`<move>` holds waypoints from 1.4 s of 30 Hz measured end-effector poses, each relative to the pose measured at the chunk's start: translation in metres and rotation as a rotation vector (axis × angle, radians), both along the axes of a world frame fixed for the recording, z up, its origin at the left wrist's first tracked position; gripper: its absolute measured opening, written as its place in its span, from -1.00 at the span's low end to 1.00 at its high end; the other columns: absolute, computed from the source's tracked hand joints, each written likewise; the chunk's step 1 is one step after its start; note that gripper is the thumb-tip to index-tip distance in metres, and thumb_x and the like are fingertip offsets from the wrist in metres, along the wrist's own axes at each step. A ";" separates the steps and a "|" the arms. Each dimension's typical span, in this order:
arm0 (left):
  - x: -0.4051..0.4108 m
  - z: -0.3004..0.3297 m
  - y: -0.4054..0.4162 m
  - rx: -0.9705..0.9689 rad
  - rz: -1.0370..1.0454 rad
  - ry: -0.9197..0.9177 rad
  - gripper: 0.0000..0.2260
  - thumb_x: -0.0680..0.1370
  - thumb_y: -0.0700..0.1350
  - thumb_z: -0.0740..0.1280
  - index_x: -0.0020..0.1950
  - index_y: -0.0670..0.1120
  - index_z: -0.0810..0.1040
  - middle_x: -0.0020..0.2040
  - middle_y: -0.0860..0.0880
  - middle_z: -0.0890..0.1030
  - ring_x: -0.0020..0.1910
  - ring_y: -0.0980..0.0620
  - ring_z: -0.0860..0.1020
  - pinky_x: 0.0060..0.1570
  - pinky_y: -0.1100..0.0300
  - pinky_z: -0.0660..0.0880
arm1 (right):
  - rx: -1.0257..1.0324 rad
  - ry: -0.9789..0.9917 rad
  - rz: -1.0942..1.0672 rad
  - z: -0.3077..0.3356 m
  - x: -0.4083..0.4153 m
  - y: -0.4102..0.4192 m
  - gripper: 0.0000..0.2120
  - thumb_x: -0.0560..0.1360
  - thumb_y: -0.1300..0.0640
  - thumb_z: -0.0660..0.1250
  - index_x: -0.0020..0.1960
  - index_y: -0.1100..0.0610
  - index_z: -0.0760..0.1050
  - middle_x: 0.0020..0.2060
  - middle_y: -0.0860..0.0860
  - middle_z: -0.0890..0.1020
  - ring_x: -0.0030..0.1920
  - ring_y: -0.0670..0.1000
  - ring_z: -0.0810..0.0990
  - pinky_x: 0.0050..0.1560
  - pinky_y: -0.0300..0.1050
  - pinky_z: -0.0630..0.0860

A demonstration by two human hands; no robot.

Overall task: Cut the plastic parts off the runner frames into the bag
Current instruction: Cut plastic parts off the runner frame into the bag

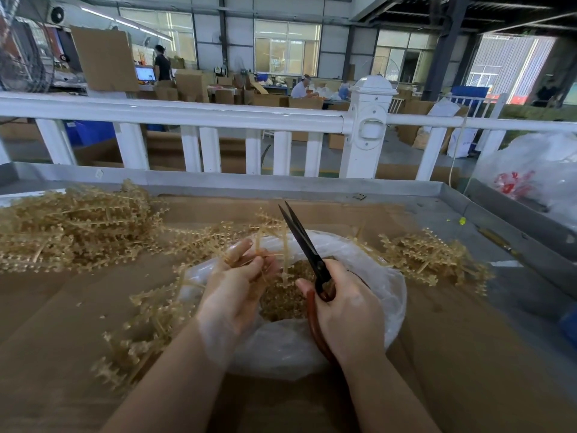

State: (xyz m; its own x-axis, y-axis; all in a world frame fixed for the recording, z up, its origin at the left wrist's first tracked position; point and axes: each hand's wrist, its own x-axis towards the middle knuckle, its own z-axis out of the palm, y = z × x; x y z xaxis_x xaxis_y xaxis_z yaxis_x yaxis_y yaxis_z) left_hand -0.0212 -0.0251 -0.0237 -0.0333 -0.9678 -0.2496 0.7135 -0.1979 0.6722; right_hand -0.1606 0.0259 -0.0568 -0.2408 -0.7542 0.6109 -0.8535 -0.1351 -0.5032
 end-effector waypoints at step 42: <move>0.001 -0.020 0.003 -0.024 -0.047 0.142 -0.72 0.27 -0.34 0.39 -0.07 -0.14 0.50 -0.26 -0.12 0.68 -0.29 0.01 0.68 -0.35 0.21 0.60 | -0.074 -0.007 0.039 0.002 0.000 0.001 -0.75 0.38 -0.07 0.47 0.01 -0.02 0.57 -0.29 -0.16 0.60 -0.24 -0.20 0.52 -0.23 -0.51 0.31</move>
State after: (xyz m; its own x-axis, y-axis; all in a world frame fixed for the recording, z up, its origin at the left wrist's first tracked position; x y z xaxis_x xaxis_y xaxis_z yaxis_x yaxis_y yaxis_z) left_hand -0.0203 -0.0217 -0.0436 -0.1119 -0.9699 -0.2161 0.7918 -0.2185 0.5704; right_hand -0.1601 0.0269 -0.0545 -0.2170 -0.7156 0.6639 -0.8432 -0.2053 -0.4969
